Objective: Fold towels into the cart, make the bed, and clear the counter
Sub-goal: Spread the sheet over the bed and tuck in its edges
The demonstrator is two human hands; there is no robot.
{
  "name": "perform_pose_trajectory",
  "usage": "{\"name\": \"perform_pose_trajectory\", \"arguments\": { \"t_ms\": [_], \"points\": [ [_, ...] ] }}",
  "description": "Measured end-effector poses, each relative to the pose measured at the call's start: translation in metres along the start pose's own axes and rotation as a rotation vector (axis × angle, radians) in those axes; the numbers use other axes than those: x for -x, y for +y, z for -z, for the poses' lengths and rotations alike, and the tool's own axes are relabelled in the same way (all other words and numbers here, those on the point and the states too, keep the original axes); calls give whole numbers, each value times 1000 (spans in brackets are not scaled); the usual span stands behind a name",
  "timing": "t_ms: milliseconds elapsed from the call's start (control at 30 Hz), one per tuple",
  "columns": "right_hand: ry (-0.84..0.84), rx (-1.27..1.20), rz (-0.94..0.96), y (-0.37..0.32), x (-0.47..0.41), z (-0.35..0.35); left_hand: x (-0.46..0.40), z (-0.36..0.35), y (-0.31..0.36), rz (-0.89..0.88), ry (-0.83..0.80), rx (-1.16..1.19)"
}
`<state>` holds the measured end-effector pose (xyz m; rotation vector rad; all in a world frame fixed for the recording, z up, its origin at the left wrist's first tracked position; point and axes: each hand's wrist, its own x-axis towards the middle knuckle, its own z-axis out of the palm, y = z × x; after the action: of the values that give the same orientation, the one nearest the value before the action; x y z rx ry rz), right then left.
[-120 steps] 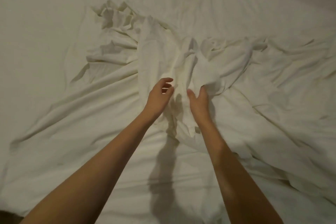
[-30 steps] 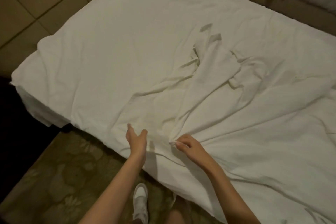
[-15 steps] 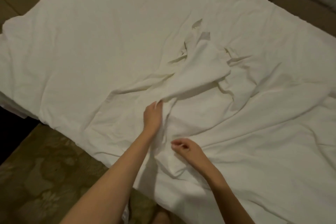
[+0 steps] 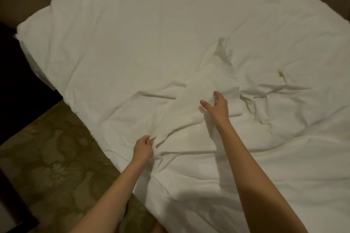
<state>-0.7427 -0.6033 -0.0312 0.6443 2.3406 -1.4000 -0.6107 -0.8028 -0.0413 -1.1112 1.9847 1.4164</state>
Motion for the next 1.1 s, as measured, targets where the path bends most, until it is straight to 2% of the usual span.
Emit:
{"name": "perform_pose_trajectory", "arguments": {
  "t_ms": [67, 100, 200, 267, 367, 433, 500, 600, 667, 733, 800, 900, 1033, 1100],
  "points": [
    [-79, 177, 24, 8, -6, -5, 0, -3, -3, -76, 80, -102],
    [-38, 233, 51, 14, -8, -6, 1, -5, -1, -163, 125, -139],
    [309, 294, -2, 28, -13, 10, 7, -10, 12, -472, 188, -213],
    [388, 191, -81, 27, -13, 26, 8, -13, 17, -582, 143, -252],
    [269, -39, -77, 20, -12, 33, 8, -16, 24, -556, 98, -180],
    [188, -8, -22, 6, -4, 21, 11, -17, 31, -520, 48, -100],
    [86, 14, 78, -12, 11, 1, 15, -18, 38, -535, -72, -38],
    [-209, -23, 179, -40, 46, -27, 25, -25, 55, -516, -198, 58],
    [-410, -26, 190, -48, 60, -32, 27, -27, 67, -415, -175, 220],
    [-508, -66, 163, -47, 63, -28, 23, -24, 74, -321, -99, 415],
    [-437, -29, 181, -40, 58, -22, 15, -17, 75, -295, -15, 487],
    [-207, 32, 222, -23, 48, -23, 3, -4, 74, -344, 24, 472],
    [-315, -161, 83, -23, 51, -43, -5, 11, 75, -426, -15, 404],
    [-279, -172, 69, -27, 55, -53, -10, 20, 65, -419, 1, 396]
  ]
}}
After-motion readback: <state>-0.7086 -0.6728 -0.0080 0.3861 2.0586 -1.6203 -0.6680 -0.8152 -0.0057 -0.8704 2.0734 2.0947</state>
